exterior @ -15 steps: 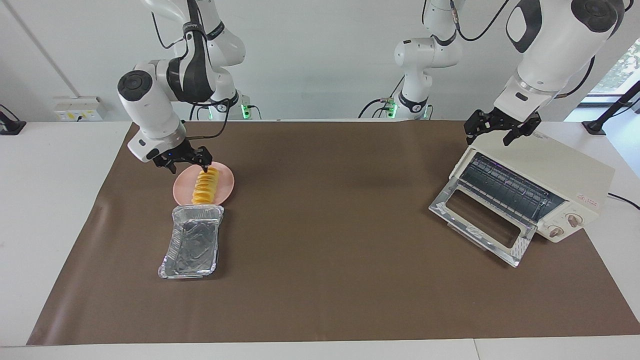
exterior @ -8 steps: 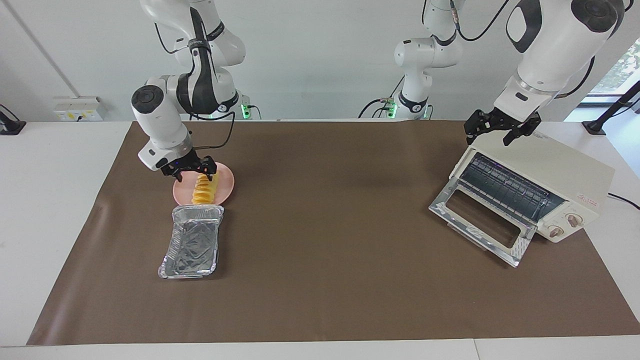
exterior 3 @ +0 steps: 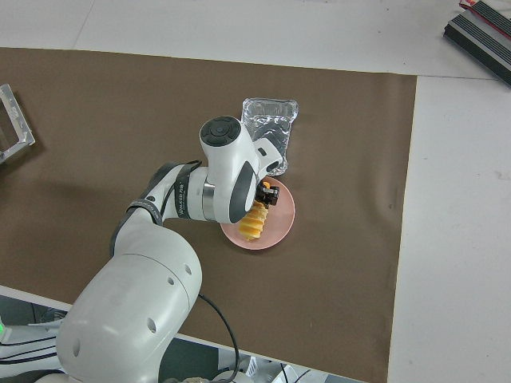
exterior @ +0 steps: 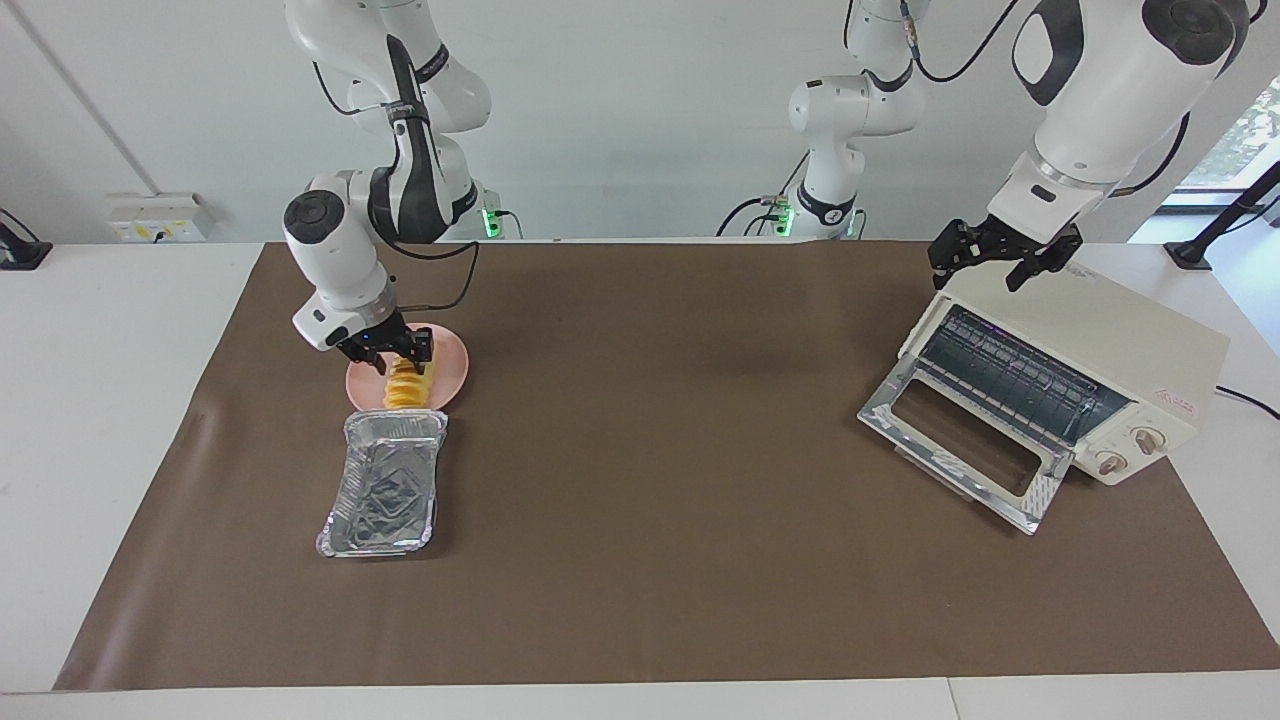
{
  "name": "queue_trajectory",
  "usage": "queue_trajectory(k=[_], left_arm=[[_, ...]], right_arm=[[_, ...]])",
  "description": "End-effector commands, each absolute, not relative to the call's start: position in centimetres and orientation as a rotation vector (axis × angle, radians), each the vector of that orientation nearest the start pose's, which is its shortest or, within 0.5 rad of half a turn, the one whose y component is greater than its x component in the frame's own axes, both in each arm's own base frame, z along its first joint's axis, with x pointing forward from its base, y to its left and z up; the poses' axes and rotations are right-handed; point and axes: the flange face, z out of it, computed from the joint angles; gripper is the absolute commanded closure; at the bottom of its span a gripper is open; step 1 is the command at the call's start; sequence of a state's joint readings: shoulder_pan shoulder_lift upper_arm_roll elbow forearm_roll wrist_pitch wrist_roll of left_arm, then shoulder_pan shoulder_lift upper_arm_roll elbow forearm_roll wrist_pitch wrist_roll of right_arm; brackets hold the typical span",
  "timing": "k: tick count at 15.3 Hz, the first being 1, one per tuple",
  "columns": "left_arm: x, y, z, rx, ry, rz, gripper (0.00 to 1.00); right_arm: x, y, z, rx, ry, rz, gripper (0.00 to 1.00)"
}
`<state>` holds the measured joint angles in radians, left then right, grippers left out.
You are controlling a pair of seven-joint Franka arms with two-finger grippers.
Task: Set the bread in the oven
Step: 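Reach the right gripper down to the yellow bread on the pink plate, then grasp the bread with the right gripper and lift it toward the foil tray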
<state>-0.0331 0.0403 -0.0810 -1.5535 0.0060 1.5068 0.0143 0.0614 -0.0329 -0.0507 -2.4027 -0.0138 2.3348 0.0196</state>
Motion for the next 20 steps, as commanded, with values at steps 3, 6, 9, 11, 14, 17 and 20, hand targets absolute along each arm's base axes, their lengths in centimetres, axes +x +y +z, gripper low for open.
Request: queue_trajectory(k=[3, 6, 9, 11, 14, 17, 20], left_arm=[[54.8, -5.9, 60.7, -3.147, 0.208, 0.122, 0.00], [54.8, -5.9, 60.6, -3.147, 0.208, 0.124, 0.00], [54.8, -5.9, 60.6, -3.147, 0.208, 0.124, 0.00], [54.8, -5.9, 60.7, -3.147, 0.208, 0.122, 0.00], [54.8, -5.9, 60.7, -3.147, 0.208, 0.122, 0.00], [54.8, -5.9, 60.6, -3.147, 0.208, 0.124, 0.00], [54.8, -5.9, 60.7, -3.147, 0.208, 0.122, 0.00]], right_arm=[[47.1, 1.4, 31.7, -3.150, 0.004, 0.038, 0.00], [46.4, 1.4, 31.0, -3.149, -0.001, 0.017, 0.04], [46.4, 1.1, 31.0, -3.149, 0.003, 0.012, 0.36], [46.6, 0.9, 31.1, -3.148, 0.020, 0.009, 0.67], [46.8, 1.2, 31.5, -3.127, 0.074, 0.020, 0.95], [47.5, 1.3, 34.0, -3.123, 0.094, 0.097, 0.98], [47.7, 1.6, 39.0, -3.118, 0.108, 0.201, 0.97]])
